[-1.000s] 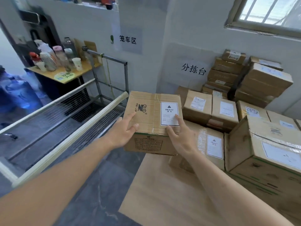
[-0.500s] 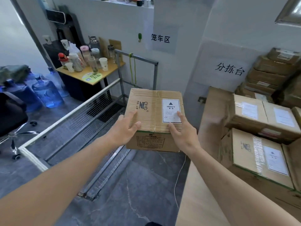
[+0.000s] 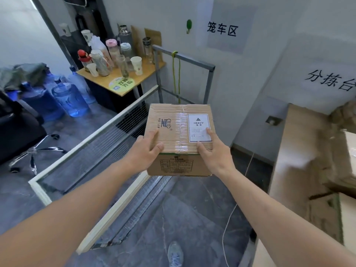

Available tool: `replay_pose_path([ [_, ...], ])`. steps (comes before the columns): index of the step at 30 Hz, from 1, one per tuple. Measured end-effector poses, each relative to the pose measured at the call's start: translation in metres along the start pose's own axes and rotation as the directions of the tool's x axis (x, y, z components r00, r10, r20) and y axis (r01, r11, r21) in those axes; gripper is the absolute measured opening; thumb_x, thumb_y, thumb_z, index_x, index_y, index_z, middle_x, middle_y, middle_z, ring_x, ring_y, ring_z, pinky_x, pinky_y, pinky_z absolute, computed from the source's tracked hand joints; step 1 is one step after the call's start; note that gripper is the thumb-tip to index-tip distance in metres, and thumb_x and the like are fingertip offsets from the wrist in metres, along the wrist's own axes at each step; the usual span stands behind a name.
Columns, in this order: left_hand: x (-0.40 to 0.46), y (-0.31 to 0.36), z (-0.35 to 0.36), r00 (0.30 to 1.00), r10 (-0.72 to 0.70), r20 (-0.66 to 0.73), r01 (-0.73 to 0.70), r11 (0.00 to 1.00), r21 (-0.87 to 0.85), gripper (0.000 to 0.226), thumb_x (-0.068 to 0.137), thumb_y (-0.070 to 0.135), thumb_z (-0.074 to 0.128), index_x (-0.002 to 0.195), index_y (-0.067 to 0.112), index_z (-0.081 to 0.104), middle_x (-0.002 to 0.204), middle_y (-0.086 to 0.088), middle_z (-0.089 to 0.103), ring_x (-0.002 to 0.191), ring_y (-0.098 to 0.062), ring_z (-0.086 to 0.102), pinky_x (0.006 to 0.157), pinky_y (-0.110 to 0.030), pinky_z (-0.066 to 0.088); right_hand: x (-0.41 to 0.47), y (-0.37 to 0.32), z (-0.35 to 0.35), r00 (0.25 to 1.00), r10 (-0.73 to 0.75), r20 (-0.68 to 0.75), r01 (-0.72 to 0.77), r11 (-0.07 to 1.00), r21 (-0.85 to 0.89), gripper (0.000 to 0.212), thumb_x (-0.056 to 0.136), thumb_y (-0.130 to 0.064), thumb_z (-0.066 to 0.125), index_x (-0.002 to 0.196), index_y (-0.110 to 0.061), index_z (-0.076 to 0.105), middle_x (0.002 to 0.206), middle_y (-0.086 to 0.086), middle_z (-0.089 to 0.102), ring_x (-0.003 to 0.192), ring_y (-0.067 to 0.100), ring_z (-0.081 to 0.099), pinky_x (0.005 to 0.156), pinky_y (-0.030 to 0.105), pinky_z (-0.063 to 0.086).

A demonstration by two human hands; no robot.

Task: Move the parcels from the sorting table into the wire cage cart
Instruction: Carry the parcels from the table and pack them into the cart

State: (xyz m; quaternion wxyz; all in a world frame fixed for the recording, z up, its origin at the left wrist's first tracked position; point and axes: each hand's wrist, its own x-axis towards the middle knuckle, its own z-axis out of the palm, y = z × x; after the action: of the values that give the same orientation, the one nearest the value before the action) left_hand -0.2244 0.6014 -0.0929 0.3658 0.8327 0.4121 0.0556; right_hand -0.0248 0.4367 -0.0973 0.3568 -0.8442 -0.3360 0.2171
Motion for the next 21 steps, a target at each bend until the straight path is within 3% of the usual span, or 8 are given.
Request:
replay_pose_path([
  [11, 0.134, -0.014, -0.018, 0.995, -0.102, 0.021, 0.103, 0.994, -0.044, 0.062, 0.106, 0.048, 0.049, 0.16, 0.04, 0.02, 0.133, -0.003, 0.038, 0.112, -0.02, 0.048, 0.092, -0.035, 0.038, 0.15, -0.018, 0.021, 0.995, 0.005, 0.096, -0.006, 1.0, 0.011, 0.068, 0.1, -0.051, 0.058, 0.161, -0.039, 0.029, 0.142, -0.003, 0.057, 0.115, 0.015, 0.052, 0.102, 0.043, 0.05],
  [21, 0.293, -0.074, -0.025, 0.981, -0.178, 0.073, 0.183, 0.98, -0.076, 0.062, 0.103, 0.051, 0.051, 0.158, 0.04, 0.023, 0.137, -0.007, 0.043, 0.114, -0.024, 0.051, 0.086, -0.035, 0.046, 0.316, -0.028, 0.077, 0.979, 0.047, 0.2, -0.041, 0.999, -0.034, 0.068, 0.099, -0.051, 0.058, 0.161, -0.039, 0.03, 0.147, -0.002, 0.053, 0.131, 0.019, 0.05, 0.107, 0.04, 0.046],
])
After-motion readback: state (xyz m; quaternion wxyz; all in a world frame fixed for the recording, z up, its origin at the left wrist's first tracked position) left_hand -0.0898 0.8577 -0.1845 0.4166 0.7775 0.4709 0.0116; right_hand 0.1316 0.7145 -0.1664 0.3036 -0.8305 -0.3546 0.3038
